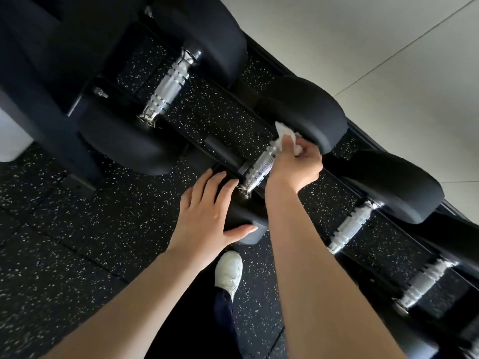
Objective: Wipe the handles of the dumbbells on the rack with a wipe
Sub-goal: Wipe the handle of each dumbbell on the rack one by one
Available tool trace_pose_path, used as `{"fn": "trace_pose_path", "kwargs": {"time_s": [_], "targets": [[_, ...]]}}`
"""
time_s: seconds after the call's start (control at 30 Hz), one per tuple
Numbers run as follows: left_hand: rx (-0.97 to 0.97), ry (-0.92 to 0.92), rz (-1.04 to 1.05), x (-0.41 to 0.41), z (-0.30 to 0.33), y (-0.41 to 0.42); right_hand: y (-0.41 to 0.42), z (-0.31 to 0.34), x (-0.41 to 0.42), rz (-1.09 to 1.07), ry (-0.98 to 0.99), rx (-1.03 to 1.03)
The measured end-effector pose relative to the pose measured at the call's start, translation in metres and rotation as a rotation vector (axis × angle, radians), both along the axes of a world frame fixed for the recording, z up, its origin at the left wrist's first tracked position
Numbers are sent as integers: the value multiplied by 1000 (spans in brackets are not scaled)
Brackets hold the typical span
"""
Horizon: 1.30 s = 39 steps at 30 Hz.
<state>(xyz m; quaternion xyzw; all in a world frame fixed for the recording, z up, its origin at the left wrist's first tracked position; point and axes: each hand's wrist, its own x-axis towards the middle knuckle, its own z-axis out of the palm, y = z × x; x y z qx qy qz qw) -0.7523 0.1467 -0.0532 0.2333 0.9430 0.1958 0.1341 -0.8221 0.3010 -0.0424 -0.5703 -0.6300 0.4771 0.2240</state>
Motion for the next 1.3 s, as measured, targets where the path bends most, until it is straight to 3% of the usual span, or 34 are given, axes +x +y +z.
{"fn": "trace_pose_path", "kwargs": {"time_s": [0.13,0.43,0.67,0.8,1.1,1.3], "targets": [[14,4,10,0,0,1,6,1,10,108,-93,-8],[7,-16,39,1,0,3,-11,0,66,707,-285,51],[64,-14,56,2,-2,3,0,-2,74,814,-331,-78],[82,-30,59,2,-2,2,4,-12,83,743,-338,-194],[90,-46,63,2,-2,2,4,-20,86,534,-161,-436],[109,-47,64,3,-1,2,14,-14,71,262,26,-589]]}}
